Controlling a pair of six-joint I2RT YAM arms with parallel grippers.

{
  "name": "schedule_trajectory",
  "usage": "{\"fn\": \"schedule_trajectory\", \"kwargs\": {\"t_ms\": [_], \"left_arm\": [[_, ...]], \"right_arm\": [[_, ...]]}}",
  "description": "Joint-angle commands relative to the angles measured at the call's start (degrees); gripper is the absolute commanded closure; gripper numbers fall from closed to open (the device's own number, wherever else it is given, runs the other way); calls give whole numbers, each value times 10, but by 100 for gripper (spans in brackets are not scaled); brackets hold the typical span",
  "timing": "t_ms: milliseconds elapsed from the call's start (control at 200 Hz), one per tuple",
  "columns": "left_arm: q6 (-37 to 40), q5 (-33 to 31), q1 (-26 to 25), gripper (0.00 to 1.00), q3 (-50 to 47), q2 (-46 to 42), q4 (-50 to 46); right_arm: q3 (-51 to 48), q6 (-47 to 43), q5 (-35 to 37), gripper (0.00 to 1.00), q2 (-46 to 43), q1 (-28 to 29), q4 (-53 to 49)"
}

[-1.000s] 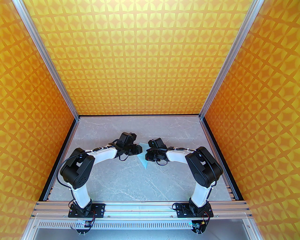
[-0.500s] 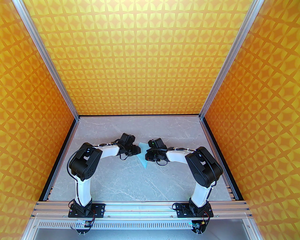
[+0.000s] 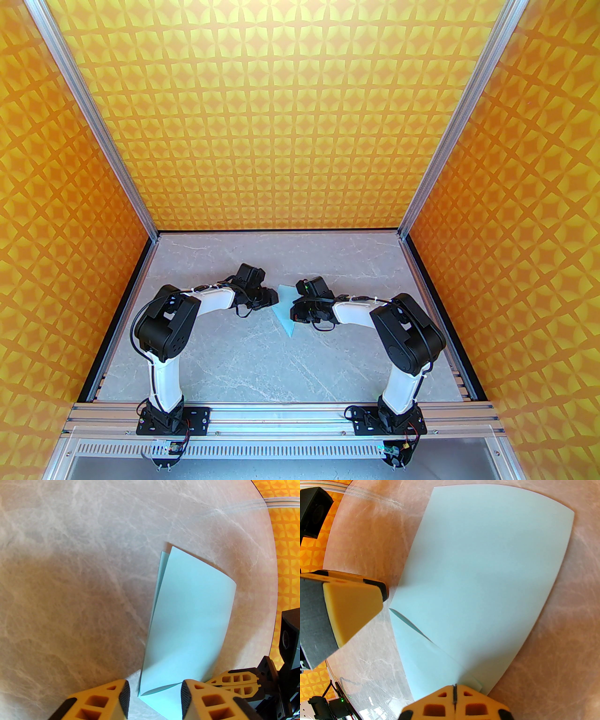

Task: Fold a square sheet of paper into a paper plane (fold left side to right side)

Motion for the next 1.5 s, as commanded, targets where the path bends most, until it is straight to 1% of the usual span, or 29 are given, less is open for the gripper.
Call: {"fn": "schedule_trajectory", "kwargs": {"t_ms": [0,275,585,935,1040,1210,1310,1490], "left_arm": [[0,-5,-10,57,12,11,-34],[7,17,-29,59,26,19,-42],[0,17,-34,59,16,-10,-36],[-44,14,-35,58,-39,-65,-19],[-56,12,-37,57,-41,-65,-37],[-63,11,-40,57,-40,-54,-36],[-57,11,-39,57,-33,-46,-40],[-55,10,-39,57,-29,-37,-33]], "right_arm": [[-19,3,4,100,21,2,-33],[-18,3,5,100,23,2,-34],[-20,2,6,100,22,2,-33],[-20,2,8,100,22,2,-33],[-21,3,9,100,21,2,-32],[-23,4,5,100,13,2,-29],[-23,5,10,86,-16,2,-37],[-15,1,27,84,-72,2,-69]]}}
